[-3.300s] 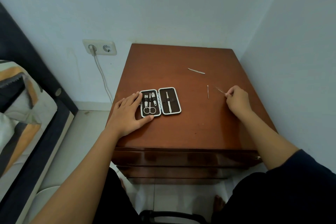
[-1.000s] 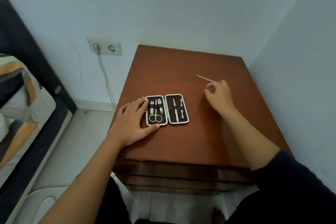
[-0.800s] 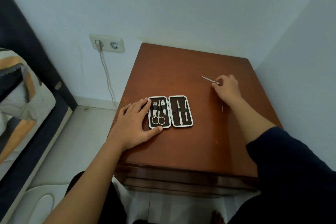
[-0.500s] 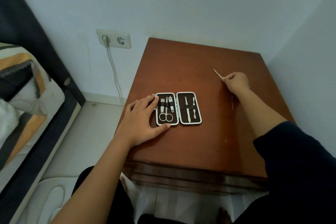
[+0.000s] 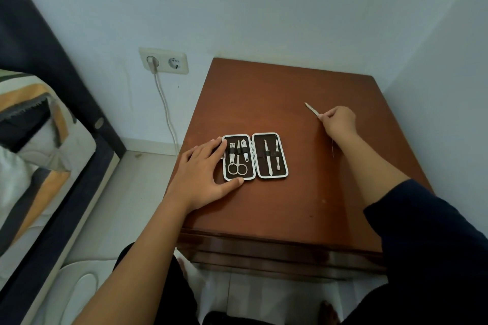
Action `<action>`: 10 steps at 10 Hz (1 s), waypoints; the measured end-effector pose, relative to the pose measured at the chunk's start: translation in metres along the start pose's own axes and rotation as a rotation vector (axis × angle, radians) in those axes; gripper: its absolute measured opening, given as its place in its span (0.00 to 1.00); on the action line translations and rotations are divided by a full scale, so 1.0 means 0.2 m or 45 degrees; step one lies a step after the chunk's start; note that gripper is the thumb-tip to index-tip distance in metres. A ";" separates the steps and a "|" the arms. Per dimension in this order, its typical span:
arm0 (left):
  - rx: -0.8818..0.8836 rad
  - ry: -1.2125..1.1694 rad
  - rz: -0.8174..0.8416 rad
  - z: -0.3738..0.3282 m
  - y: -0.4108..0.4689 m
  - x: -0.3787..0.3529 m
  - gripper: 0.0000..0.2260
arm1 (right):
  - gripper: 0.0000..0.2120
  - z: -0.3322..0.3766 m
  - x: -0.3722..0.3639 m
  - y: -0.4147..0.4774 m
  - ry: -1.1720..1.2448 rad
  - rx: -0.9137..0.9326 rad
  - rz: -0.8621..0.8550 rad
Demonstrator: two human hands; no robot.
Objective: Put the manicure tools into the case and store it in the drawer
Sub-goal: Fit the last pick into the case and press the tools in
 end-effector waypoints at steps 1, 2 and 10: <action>0.000 -0.002 -0.006 0.00 0.00 0.00 0.42 | 0.09 0.02 -0.01 -0.01 -0.054 0.054 -0.011; -0.003 -0.001 -0.009 0.00 0.00 0.00 0.42 | 0.05 0.02 0.00 -0.02 -0.050 0.100 -0.090; -0.012 0.013 -0.035 0.00 0.00 0.01 0.42 | 0.02 0.11 -0.02 -0.12 -0.062 0.303 -0.065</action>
Point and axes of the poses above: each hand's wrist, its own y-axis towards the middle knuckle, its own x-axis out of the back of the hand, z = x × y, the point moved 7 cm from there along y, towards the middle knuckle, and after that the axes turned 11 degrees about z, right-handed, at the moved point
